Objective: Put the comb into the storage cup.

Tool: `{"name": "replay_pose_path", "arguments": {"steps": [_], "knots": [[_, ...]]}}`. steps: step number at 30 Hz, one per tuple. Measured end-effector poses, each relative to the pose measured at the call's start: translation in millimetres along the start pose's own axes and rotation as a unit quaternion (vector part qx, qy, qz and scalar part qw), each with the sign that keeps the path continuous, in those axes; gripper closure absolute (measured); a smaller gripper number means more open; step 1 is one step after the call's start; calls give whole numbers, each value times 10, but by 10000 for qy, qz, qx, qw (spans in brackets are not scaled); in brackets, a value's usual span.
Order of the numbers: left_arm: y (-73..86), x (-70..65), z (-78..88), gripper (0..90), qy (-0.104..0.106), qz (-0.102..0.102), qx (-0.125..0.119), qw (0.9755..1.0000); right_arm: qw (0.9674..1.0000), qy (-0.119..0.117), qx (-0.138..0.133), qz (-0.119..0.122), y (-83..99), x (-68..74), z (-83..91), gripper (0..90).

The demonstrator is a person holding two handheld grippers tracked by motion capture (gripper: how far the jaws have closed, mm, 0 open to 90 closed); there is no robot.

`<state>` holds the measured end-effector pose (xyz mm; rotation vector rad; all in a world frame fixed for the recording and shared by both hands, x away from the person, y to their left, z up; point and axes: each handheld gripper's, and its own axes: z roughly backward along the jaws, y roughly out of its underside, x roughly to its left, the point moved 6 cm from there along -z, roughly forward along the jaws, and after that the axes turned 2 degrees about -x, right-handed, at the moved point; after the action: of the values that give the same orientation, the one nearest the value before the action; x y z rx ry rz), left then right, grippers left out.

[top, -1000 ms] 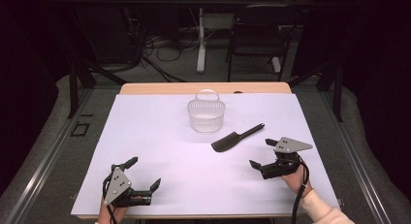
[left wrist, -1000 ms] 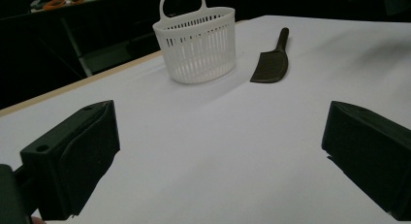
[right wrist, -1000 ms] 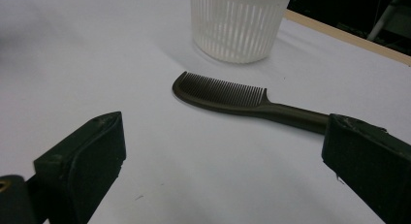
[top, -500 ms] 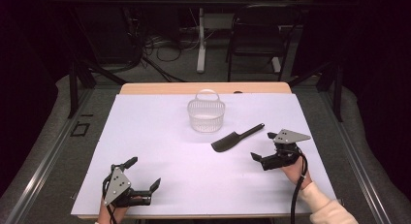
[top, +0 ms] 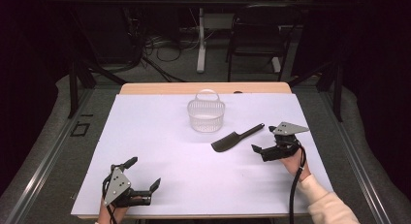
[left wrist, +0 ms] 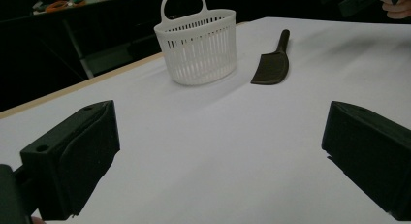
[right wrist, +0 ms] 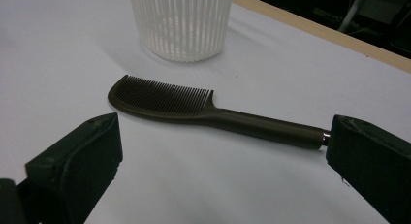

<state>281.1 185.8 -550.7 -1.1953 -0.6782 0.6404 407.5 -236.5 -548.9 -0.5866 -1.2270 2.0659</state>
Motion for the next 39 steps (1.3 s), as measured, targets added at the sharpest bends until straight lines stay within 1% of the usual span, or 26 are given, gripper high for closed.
{"name": "replay_pose_path", "arguments": {"steps": [4, 5, 7, 11, 18, 23, 24, 26, 27, 30, 31, 32, 34, 35, 37, 39], "knots": [[2, 1, -1, 0, 11, -8, 11, 10000, 10000, 39, 47, -5, 2, -36, -28, 0], [2, 7, -1, 0, -15, -10, 17, 10000, 9999, 124, 37, 8, -5, -67, -42, 0], [3, 10, -3, 0, -35, 26, 18, 10000, 9999, 149, 31, 17, -7, -78, -49, 0], [0, 10, -3, 0, -30, 14, 9, 10000, 9998, 173, 72, -42, -14, -117, -92, 0], [1, 15, 1, 0, -45, 38, 7, 10000, 9995, 307, 20, 17, -84, -227, -109, 0], [-2, 8, 0, 0, -43, 42, -3, 10000, 9991, 393, -7, -143, -117, -354, -111, 0], [-5, 7, 2, 0, -54, 45, -12, 10000, 9988, 443, 22, -195, -111, -404, -131, 0], [-6, 9, 4, 0, -65, 39, -10, 10000, 9988, 462, 66, -175, -100, -423, -147, 0], [-5, 7, 2, 0, -60, 48, -8, 10000, 9986, 479, 115, -211, -87, -451, -179, 3], [-6, 7, -2, 0, -42, 39, -18, 10000, 9981, 527, 153, -267, -87, -520, -239, 23], [-5, 9, -2, 0, -34, 48, -18, 10000, 9980, 532, 156, -313, -96, -548, -260, 30], [-4, 11, -2, 0, -32, 56, -21, 10000, 9976, 575, 139, -370, -125, -606, -311, 53], [-2, 10, 1, 0, -30, 47, -11, 10000, 9972, 569, 130, -469, -153, -658, -365, 72], [-3, 12, 3, 0, -40, 53, -18, 10000, 9972, 569, 130, -469, -153, -658, -365, 72], [-1, 14, 2, 0, -44, 50, -8, 10000, 9969, 580, 154, -509, -179, -694, -423, 119], [-2, 12, 5, 0, -45, 46, -14, 10000, 9965, 612, 201, -531, -199, -717, -468, 140]]}}
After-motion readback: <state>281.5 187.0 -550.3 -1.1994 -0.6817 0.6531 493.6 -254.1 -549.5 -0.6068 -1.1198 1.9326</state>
